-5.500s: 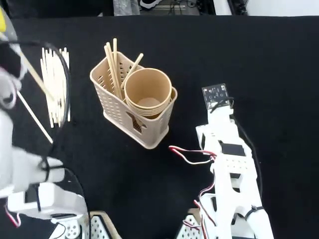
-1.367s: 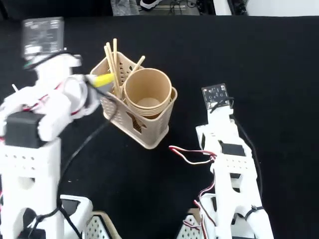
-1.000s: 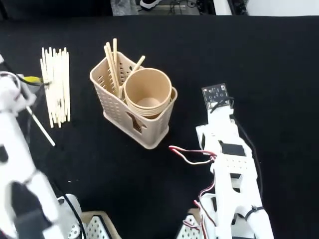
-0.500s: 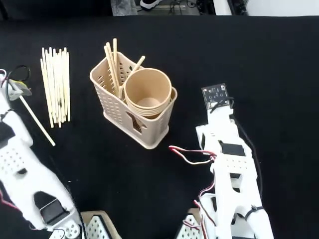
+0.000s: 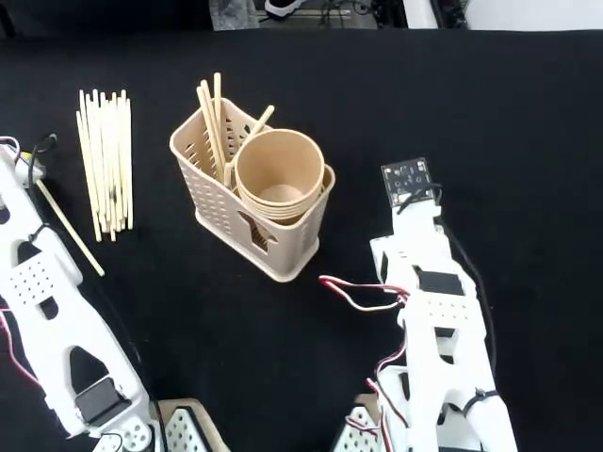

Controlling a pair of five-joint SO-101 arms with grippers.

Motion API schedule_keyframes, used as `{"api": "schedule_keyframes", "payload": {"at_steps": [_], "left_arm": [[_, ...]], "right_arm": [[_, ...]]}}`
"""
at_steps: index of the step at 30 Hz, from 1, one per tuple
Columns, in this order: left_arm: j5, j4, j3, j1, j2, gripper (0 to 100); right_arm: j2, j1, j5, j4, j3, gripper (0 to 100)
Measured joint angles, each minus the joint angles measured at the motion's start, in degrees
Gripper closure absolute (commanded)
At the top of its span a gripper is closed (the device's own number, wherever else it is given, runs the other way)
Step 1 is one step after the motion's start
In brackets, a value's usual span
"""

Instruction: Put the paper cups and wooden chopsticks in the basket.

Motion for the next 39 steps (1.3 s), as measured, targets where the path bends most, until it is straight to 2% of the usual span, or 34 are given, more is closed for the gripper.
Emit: {"api": "schedule_keyframes", "payload": {"at_steps": [2,8,16,21,29,33,39], "left_arm": [[0.0,-0.18,0.0,0.26,0.0,97],[0.0,0.09,0.0,0.88,0.0,97],[0.18,6.68,-0.88,1.49,-2.81,97],[0.53,11.16,-0.88,1.49,-12.22,97],[0.53,15.03,-0.53,2.9,-36.4,97],[0.53,15.03,9.14,2.9,-51.25,97],[-5.19,15.03,40.88,9.41,-79.38,97]], "right_arm": [[0.0,0.0,0.0,0.0,0.0,98.5],[0.0,0.0,0.0,0.0,0.0,98.5],[0.0,0.0,0.0,0.0,0.0,98.5],[0.0,0.0,0.0,0.0,0.0,98.5],[0.0,0.0,0.0,0.0,0.0,98.5],[0.0,0.0,0.0,0.0,0.0,98.5],[0.0,0.0,0.0,0.0,0.0,98.5]]}}
